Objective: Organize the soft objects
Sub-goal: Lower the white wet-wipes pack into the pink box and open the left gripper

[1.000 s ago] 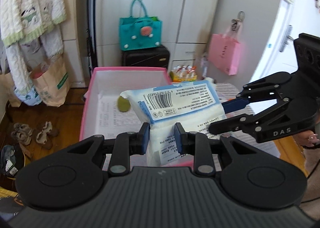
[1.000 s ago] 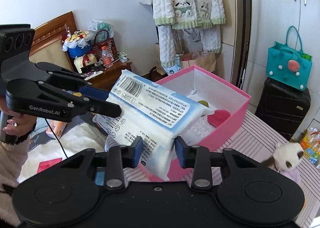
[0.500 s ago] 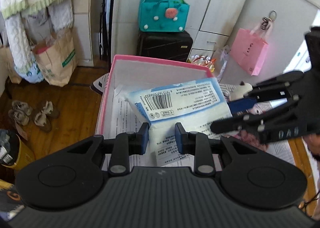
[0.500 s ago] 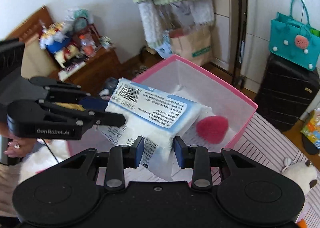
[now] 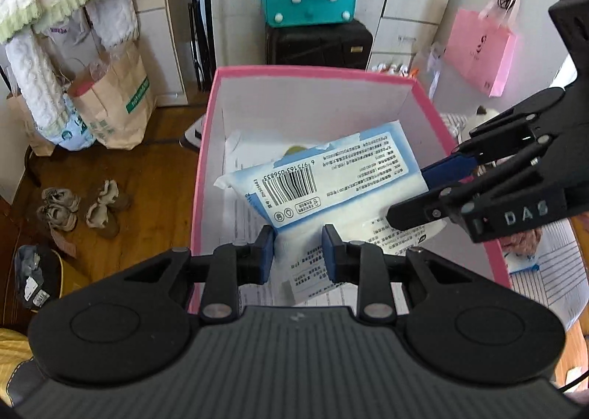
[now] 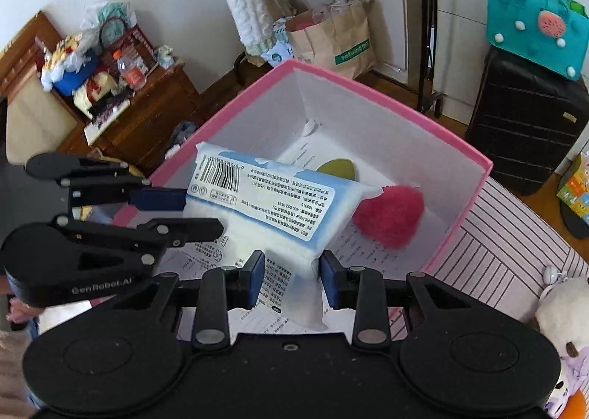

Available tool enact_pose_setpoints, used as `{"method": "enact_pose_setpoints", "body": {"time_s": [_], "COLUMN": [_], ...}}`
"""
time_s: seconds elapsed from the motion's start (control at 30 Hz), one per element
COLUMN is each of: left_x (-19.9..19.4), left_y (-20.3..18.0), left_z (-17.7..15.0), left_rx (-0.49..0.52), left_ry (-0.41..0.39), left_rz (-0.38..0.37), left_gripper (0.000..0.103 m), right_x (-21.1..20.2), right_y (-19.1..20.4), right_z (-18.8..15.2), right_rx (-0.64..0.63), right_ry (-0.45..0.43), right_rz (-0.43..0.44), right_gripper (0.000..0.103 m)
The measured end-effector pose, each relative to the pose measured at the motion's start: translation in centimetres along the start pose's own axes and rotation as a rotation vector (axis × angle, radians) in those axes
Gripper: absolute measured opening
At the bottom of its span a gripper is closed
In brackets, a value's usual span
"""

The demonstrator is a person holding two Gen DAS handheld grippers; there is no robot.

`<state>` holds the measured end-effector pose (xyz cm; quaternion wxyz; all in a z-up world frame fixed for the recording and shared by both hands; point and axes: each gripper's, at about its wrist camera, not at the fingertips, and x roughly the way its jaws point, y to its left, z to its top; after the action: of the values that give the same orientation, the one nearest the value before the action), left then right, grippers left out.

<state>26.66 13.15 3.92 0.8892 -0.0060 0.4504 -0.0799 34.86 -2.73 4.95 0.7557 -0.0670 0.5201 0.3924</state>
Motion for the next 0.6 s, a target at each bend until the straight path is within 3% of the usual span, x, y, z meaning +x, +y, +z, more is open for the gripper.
{"method": "enact_pose_setpoints", "body": {"time_s": [0.2, 0.33, 0.5, 0.6], "left_x": [1.4, 2.9, 3.3, 2.9], "left_y": [-0.8, -0.5, -0.5, -0.9], "left_z": [0.4, 0.8, 0.3, 0.1], "left_rx": [0.056, 0.049, 0.038, 0.052], "left_ry": [0.058, 0.061, 0.049, 0.024], "left_rz": [0.028, 0.048, 0.039, 0.063], "left_gripper": [0.027, 0.026, 0.026, 0.026], "right_x": [0.6, 0.9, 0.8, 0.7], "right_y": [0.8, 0.5, 0.8, 1.2], "right_z": [-0.9, -1.1, -1.1, -1.4], "right_rx": [-0.031, 0.011, -0.023, -0.039], "right_ry": [0.013, 0.016, -0.017, -0.013], "right_rz": [-0.041, -0.052, -0.131, -0.131], "right_gripper": [0.039, 0.040, 0.040, 0.040]}}
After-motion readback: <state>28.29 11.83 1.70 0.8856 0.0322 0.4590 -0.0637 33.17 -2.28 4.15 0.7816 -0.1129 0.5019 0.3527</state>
